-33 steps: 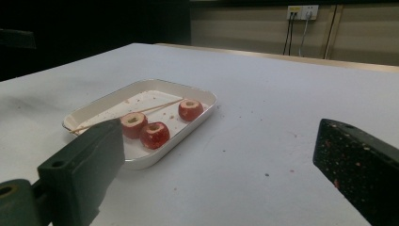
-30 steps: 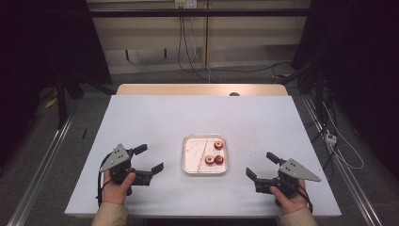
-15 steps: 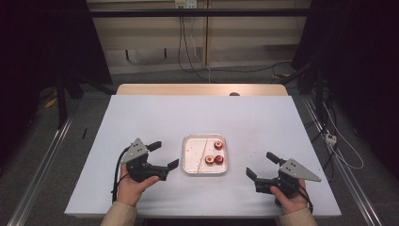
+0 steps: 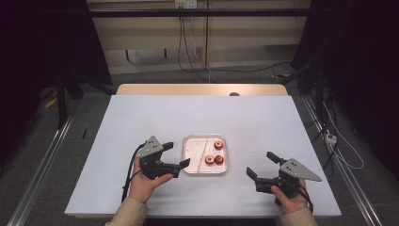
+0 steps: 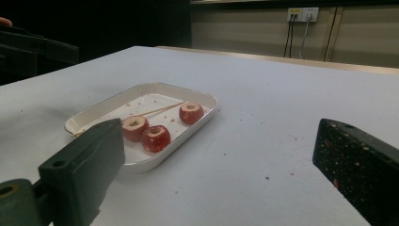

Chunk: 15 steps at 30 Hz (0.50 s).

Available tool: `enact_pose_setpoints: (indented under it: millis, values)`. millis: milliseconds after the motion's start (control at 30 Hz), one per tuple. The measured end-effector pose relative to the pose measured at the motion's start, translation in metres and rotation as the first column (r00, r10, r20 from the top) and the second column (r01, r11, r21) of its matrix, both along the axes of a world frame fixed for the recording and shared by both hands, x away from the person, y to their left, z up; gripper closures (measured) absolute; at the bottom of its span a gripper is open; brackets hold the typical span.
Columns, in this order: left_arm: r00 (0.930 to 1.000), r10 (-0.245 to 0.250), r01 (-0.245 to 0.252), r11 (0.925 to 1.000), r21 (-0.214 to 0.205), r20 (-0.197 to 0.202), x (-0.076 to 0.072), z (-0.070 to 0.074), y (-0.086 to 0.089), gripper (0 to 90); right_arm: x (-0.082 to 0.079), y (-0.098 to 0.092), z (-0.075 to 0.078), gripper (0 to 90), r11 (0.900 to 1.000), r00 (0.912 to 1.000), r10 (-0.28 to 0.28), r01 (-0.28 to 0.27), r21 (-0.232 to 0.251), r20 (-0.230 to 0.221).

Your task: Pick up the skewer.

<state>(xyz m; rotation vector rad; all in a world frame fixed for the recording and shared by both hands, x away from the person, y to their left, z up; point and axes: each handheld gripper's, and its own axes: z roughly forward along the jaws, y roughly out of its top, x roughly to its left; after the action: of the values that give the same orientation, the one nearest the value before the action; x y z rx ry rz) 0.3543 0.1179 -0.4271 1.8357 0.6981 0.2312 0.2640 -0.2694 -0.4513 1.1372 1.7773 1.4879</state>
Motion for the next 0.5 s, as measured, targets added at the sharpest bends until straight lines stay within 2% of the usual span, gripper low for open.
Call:
enact_pose_setpoints:
  millis: [133,200,267,433,500]
  values:
    - [1.0,-0.006,0.006,0.9999,0.011,-0.004,0.003,0.0,-0.009,12.9,0.001,0.001,0.0,2.0,1.0,1.0,-0.002,0.002,0.003,0.002]
    - [0.9999,-0.014,0.014,0.9996,0.026,-0.003,0.004,0.0,-0.013,14.9,0.001,0.001,0.0,2.0,0.9999,1.0,0.008,-0.008,-0.013,0.004]
    - [0.9998,-0.017,0.017,0.999,0.042,-0.006,0.006,-0.001,-0.018,15.6,0.0,0.001,0.0,2.1,1.0,1.0,0.006,-0.006,-0.002,0.001]
    - [0.9991,-0.027,0.03,0.9965,0.078,-0.032,0.01,-0.003,-0.028,22.9,0.001,-0.001,0.0,2.0,1.0,1.0,0.007,-0.007,-0.007,0.006]
    - [0.9976,-0.029,0.035,0.9943,0.101,-0.062,0.011,-0.005,-0.032,28.2,0.001,0.0,0.0,2.0,1.0,1.0,0.006,-0.006,-0.003,-0.003]
